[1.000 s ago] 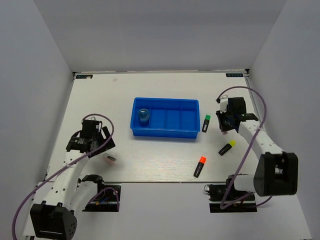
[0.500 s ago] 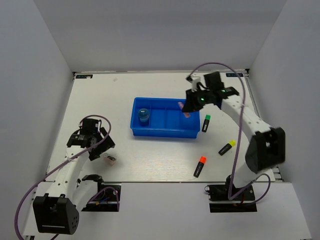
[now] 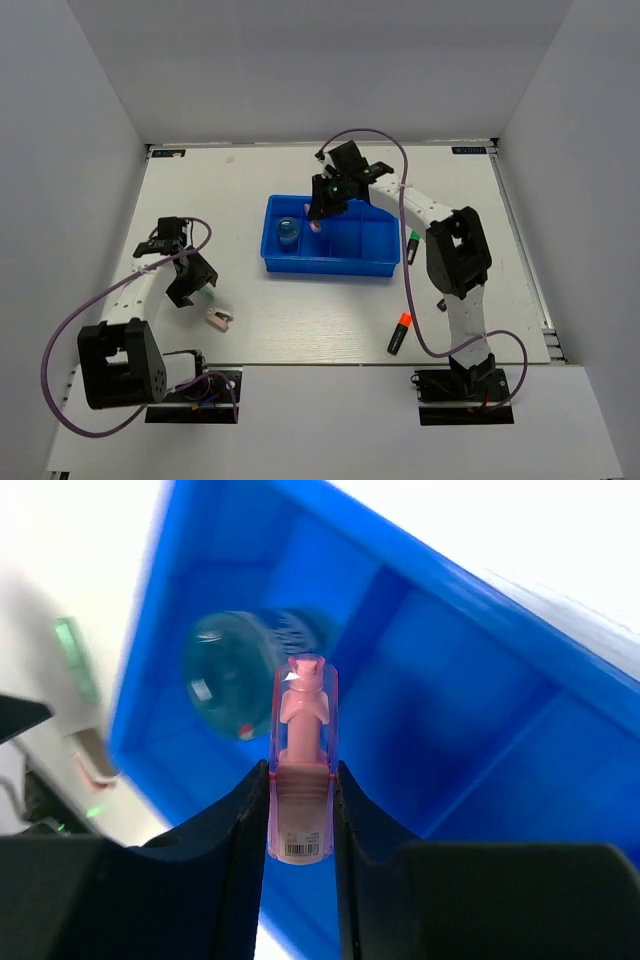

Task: Sort the stationery into containers
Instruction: Place the stationery in the storage box, then pick up the stationery from the center of the board, then place the stationery in the storage box.

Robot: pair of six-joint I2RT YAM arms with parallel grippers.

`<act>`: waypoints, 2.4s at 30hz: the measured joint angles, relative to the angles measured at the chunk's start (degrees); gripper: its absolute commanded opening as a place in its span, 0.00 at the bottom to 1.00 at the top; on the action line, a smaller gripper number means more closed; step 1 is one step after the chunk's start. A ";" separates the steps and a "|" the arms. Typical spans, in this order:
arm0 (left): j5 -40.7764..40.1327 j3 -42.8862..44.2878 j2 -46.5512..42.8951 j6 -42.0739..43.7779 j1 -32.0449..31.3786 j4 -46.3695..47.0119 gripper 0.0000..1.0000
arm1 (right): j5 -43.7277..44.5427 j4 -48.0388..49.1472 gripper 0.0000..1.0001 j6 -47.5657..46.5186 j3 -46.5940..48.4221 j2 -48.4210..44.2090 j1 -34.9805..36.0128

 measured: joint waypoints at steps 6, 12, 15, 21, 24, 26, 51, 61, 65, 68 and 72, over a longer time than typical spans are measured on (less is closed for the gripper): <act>0.26 0.02 4.50 0.39 0.20 3.04 0.80 | 3.72 -1.77 0.58 1.38 -0.04 1.38 0.07; -0.02 0.04 8.70 -0.46 0.20 5.18 0.73 | 2.58 -1.86 0.60 -0.42 -3.43 0.11 0.02; -1.01 0.04 10.08 -1.09 0.20 6.19 0.68 | 1.09 -0.81 0.60 -1.38 -8.68 -3.30 -0.09; -2.60 1.46 15.67 -2.03 0.20 8.20 0.59 | -0.66 -0.24 0.60 -4.68 -19.74 -16.79 -0.68; -3.19 3.28 18.03 -2.10 0.20 8.55 0.54 | -1.44 -0.33 0.60 -6.56 -23.41 -23.74 -1.42; -3.43 4.52 19.45 -2.27 0.17 8.70 0.45 | -2.12 -0.35 0.60 -7.56 -25.18 -27.19 -1.99; 1.60 30.91 10.71 4.44 -24.90 6.40 0.00 | 11.69 -3.15 0.27 -20.98 -49.57 -51.32 -10.49; 4.63 55.43 39.58 7.61 -37.24 7.08 0.03 | 17.16 -2.36 0.44 -20.98 -52.57 -57.61 -16.41; 3.48 58.23 46.64 8.72 -38.64 5.68 0.11 | 17.66 -2.29 0.60 -20.85 -52.68 -57.66 -18.91; 2.47 57.33 48.04 9.42 -39.19 4.35 0.30 | 17.88 -2.12 0.67 -20.85 -52.98 -57.59 -20.37; 1.64 55.76 47.78 10.10 -39.43 4.20 0.60 | 19.50 -1.90 0.67 -20.96 -52.92 -55.74 -21.81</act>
